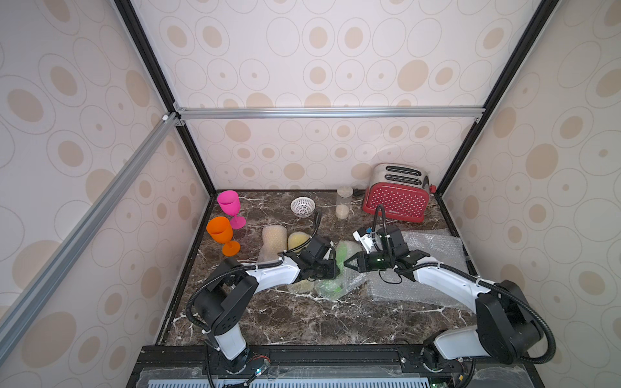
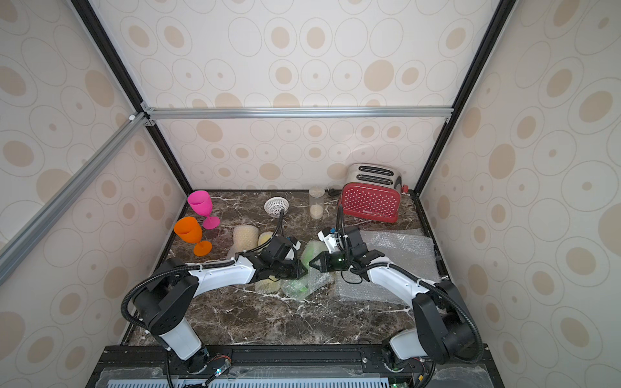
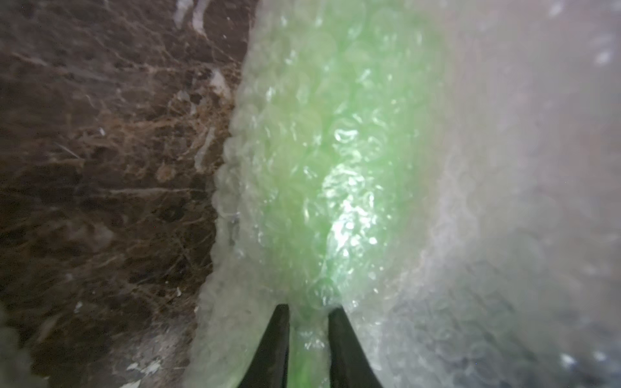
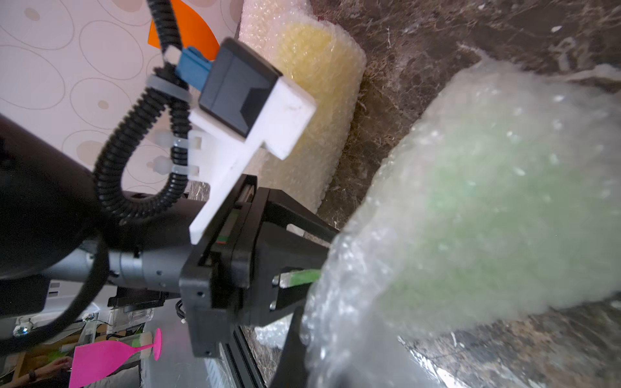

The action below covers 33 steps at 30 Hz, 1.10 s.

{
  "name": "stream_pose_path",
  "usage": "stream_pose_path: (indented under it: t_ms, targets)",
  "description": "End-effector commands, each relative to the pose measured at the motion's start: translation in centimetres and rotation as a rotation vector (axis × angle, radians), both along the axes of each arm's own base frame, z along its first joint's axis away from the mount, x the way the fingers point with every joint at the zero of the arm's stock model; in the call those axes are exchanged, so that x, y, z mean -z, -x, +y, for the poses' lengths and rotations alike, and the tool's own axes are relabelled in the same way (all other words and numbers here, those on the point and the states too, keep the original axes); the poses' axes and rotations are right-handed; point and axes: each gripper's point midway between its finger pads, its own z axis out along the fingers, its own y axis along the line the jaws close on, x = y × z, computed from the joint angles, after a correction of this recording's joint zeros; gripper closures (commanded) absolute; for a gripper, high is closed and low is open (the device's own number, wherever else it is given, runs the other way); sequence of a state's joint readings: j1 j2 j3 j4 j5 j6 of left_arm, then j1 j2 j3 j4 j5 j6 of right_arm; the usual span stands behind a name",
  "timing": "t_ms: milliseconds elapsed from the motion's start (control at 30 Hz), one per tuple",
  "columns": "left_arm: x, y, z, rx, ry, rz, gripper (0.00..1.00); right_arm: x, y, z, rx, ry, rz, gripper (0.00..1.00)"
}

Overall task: Unpack wine glasses from bubble wrap
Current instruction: Unwrap the bubble wrap at the center of the board.

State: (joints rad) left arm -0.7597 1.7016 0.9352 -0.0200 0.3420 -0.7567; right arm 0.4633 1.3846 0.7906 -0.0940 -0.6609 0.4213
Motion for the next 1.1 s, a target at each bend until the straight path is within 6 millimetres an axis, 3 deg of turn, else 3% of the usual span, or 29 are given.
stream_pose_path:
  t_ms: [0, 233, 567, 667, 900, 1067]
  targets:
    - [0.3, 0.4, 0.1, -0.003, 0.006, 0.009, 0.91, -0.8, 0.7, -0.8, -0.009, 0.045, -0.04, 0.98]
    - [-0.1, 1.0, 1.0, -0.02, 0.028, 0.016, 1.0, 0.5, 2.6, -4.0, 0.067, 0.133, -0.005, 0.99]
    - [0.3, 1.6, 4.2, -0.109, 0.051, 0.042, 1.0, 0.5, 3.7, -9.2, 0.273, 0.179, 0.005, 0.99]
    - [0.4, 1.6, 4.7, -0.118, 0.045, 0.049, 0.99, 0.3, 3.5, -9.5, 0.295, 0.158, 0.006, 0.99]
    - [-1.7, 0.1, 5.8, -0.108, -0.035, -0.013, 0.78, 0.3, 3.6, -7.9, 0.212, 0.116, 0.05, 0.99]
    - [-4.8, -1.6, 6.6, -0.099, -0.106, -0.1, 0.54, -0.3, 3.3, -7.3, 0.186, 0.103, 0.037, 0.98]
